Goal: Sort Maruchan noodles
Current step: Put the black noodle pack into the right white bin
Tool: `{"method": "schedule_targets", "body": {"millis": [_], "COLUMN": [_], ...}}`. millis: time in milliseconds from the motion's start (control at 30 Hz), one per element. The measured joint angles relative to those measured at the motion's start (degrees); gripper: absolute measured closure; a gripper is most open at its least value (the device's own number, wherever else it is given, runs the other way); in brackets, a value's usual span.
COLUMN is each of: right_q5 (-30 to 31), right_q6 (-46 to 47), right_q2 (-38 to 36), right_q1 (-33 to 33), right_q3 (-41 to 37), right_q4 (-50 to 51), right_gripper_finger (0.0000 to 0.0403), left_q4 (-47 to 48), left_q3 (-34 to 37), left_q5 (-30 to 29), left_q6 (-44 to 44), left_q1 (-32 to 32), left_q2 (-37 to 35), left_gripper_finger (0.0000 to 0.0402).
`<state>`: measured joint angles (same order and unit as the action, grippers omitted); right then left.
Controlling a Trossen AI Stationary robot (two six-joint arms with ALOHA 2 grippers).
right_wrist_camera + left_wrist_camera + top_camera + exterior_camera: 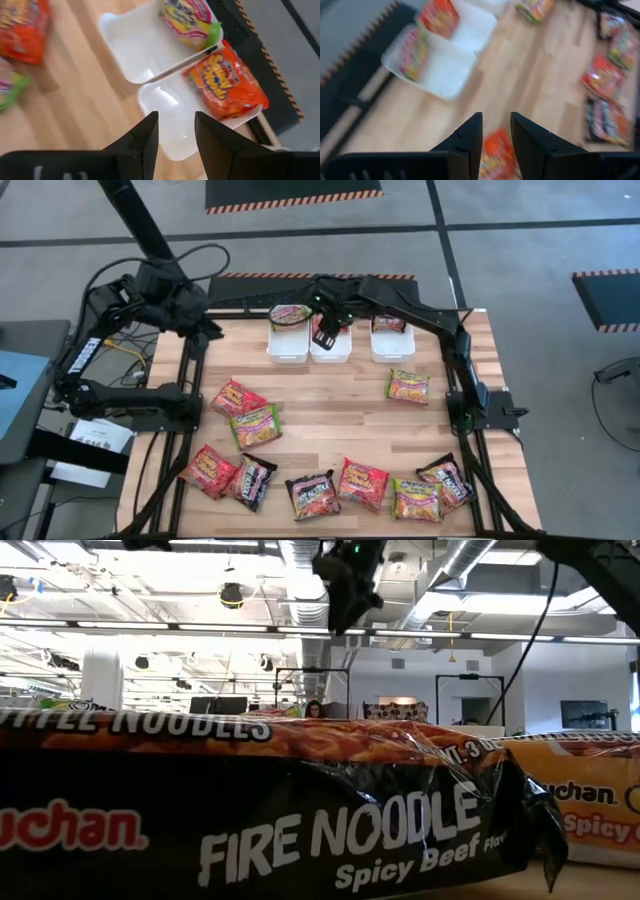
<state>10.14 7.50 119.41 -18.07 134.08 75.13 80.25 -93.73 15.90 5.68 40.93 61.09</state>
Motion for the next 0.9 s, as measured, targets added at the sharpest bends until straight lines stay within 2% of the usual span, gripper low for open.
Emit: {"method": "schedule_targets", "body": {"millis": [267, 600, 900], "right_q5": [0.0, 0.0, 0.0], "right_q6": [7.1, 16.2, 19.5], "right_q2": [-5.4, -10.2, -11.5], "right_q1": [6.0, 13.3, 19.3], "right_q3": [0.0, 0.0, 0.0], "right_q4": [1.2, 1.2, 1.3], "right_gripper_finger": [0.0253, 0.0253, 0.0253], "left_q4": [5.3, 6.4, 5.8], "left_q3": [0.0, 0.0, 0.0], "left_q5": [9.3, 9.1, 4.8], "left_q6": [-2.5, -9.7, -18.7], "left_q1": [-2.5, -14.7, -27.0], "left_q2": [0.4, 0.4, 0.4], "left_gripper_finger": [0.0315, 0.0315, 0.0315]}}
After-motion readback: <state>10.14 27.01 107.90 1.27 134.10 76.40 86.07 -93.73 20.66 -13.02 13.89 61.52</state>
